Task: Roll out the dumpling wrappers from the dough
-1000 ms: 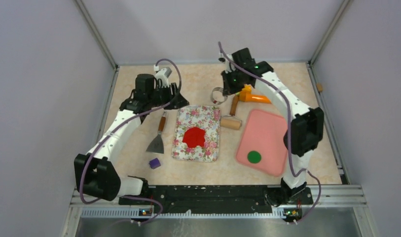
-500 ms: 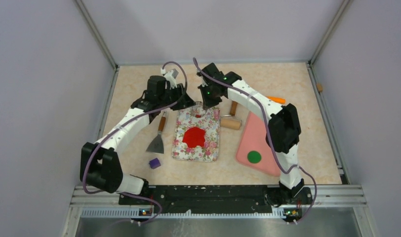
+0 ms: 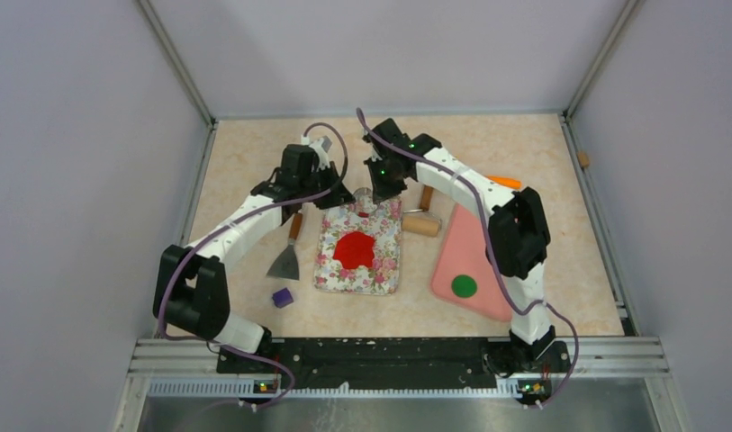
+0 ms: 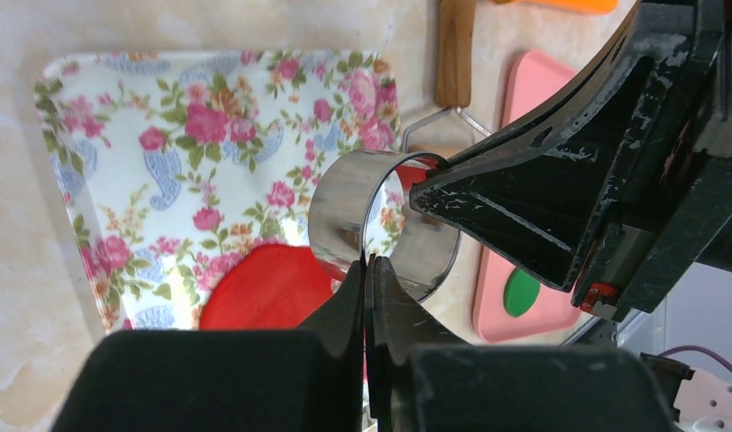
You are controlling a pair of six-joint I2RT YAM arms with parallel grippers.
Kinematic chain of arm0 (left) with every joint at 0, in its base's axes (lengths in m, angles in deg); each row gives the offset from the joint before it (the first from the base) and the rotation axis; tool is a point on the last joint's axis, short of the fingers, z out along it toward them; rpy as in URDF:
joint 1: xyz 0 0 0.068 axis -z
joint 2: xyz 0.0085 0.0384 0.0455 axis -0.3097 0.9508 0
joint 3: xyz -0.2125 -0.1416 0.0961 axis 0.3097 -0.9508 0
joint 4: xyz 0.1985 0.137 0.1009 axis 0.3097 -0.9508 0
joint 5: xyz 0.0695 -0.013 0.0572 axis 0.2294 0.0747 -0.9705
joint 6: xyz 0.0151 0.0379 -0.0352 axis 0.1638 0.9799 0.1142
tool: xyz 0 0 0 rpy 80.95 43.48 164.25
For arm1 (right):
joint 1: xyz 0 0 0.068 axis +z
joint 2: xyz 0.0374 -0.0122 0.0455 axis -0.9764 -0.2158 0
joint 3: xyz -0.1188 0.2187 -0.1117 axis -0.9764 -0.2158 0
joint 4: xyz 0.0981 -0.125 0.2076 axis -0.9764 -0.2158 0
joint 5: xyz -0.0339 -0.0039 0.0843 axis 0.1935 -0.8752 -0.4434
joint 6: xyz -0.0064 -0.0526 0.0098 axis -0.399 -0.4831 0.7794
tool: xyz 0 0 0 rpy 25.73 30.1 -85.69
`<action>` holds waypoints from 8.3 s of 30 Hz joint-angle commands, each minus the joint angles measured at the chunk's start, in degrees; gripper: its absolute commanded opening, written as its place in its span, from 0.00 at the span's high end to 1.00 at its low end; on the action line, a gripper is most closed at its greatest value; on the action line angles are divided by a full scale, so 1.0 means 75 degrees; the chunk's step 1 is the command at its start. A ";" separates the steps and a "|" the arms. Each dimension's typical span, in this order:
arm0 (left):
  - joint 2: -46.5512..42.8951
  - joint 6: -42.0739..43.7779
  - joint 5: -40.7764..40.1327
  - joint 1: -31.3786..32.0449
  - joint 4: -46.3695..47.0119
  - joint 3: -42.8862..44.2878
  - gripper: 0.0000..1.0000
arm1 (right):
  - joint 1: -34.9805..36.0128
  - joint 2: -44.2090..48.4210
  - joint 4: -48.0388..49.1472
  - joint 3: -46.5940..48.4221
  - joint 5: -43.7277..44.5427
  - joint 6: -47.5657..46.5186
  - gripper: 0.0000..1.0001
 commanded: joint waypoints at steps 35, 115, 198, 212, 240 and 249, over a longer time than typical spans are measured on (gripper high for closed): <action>-0.1498 -0.0741 -0.0725 -0.0021 -0.0100 -0.3274 1.00 | 0.1117 -0.0285 0.1139 -0.1471 -0.0240 0.0386 1.00; 0.0335 -0.1215 -0.2083 0.0559 0.0165 -0.4441 1.00 | 0.0984 0.0388 0.3787 -0.5331 -0.1035 0.1032 1.00; -0.2248 0.1000 -0.1545 -0.1018 -0.2505 -0.1389 0.48 | 0.0896 0.0928 0.2824 -0.3929 0.0100 0.1026 1.00; -0.2409 0.2195 -0.1184 -0.2067 -0.0970 -0.1411 0.48 | -0.0179 0.2686 0.2550 -0.2477 -0.0786 -0.0063 1.00; -0.2097 0.3047 0.0623 -0.2043 -0.0147 -0.1568 0.45 | -0.7414 0.3475 0.2291 -0.5434 0.1521 -0.2522 1.00; -0.2102 0.3661 0.0653 -0.2055 -0.0762 -0.1368 0.44 | -0.7416 0.1913 0.2641 -0.4398 0.1467 -0.2793 1.00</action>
